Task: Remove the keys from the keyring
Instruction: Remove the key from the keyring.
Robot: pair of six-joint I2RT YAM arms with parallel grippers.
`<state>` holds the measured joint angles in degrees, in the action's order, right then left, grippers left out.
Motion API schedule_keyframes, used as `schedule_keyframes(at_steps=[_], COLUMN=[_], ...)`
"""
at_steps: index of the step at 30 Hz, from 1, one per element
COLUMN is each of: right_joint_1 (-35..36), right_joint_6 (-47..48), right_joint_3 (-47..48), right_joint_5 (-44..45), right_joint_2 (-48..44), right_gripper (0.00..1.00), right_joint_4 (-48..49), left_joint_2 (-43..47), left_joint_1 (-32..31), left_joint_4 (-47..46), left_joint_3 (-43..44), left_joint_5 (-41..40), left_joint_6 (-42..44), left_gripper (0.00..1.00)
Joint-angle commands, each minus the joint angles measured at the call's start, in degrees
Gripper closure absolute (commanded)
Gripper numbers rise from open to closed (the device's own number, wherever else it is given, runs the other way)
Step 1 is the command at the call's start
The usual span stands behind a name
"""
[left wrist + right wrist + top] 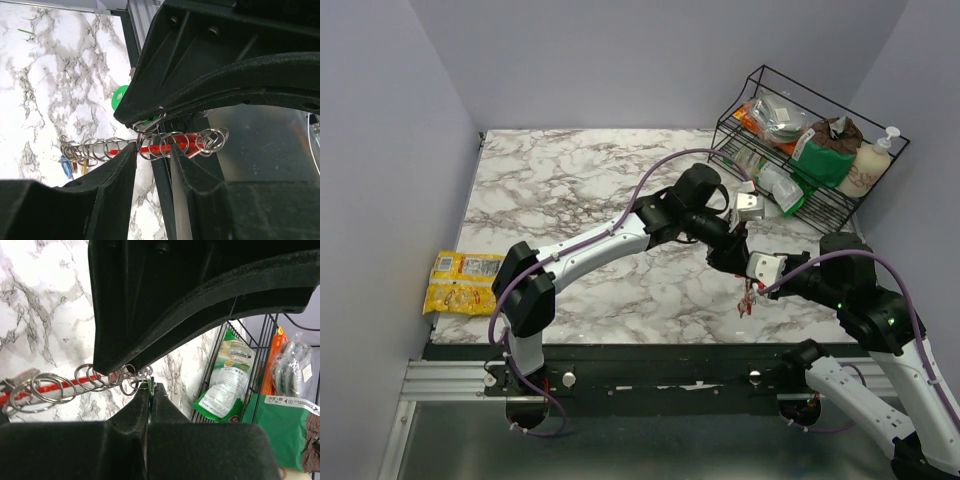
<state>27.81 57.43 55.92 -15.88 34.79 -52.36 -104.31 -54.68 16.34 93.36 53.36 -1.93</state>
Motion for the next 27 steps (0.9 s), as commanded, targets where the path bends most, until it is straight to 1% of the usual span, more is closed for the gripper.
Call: schedule_keyframes(at_steps=[1, 3, 4, 6, 7, 10, 18, 22, 27], right_joint_1=[0.58, 0.58, 0.49, 0.57, 0.58, 0.58, 0.75, 1.19, 2.33], right_joint_6=[-0.83, -1.00, -1.09, -1.18, -1.18, -1.18, 1.81, 3.65, 7.43], right_joint_3=[0.68, 0.59, 0.68, 0.77, 0.77, 1.12, 1.03, 1.47, -0.02], right_joint_5=[0.50, -0.03, -0.12, -0.47, -0.56, -0.91, 0.85, 1.37, 6.03], right_joint_2=[-0.16, -0.24, -0.24, -0.24, -0.16, -0.16, -0.60, -0.25, 0.20], right_gripper=[0.99, 0.99, 0.99, 0.99, 0.99, 0.99, 0.99, 0.99, 0.99], right_joint_4=[2.79, 2.70, 2.61, 2.53, 2.44, 1.82, 1.38, 0.59, 1.47], left_joint_2=[-0.72, -0.98, -1.07, -1.50, -1.60, -2.12, -2.65, -3.88, -5.81], left_joint_1=[-0.61, -0.70, -0.78, -0.87, -0.96, -0.96, -1.22, -1.14, -0.87], left_joint_4=[-0.52, -0.52, -0.52, -0.52, -0.34, 0.10, -0.34, -0.96, -3.41], left_joint_3=[1.91, 2.17, 2.52, 2.79, 3.05, 3.49, 3.05, 3.40, 3.76], left_joint_5=[2.18, 2.27, 2.10, 2.01, 1.75, 1.22, -1.77, -1.25, 1.30], left_joint_6=[-0.44, -0.70, -0.70, -0.96, -0.88, -0.97, -4.13, -6.85, -11.50], left_gripper=[0.62, 0.65, 0.70, 0.77, 0.86, 1.00, 1.00, 1.00, 1.00])
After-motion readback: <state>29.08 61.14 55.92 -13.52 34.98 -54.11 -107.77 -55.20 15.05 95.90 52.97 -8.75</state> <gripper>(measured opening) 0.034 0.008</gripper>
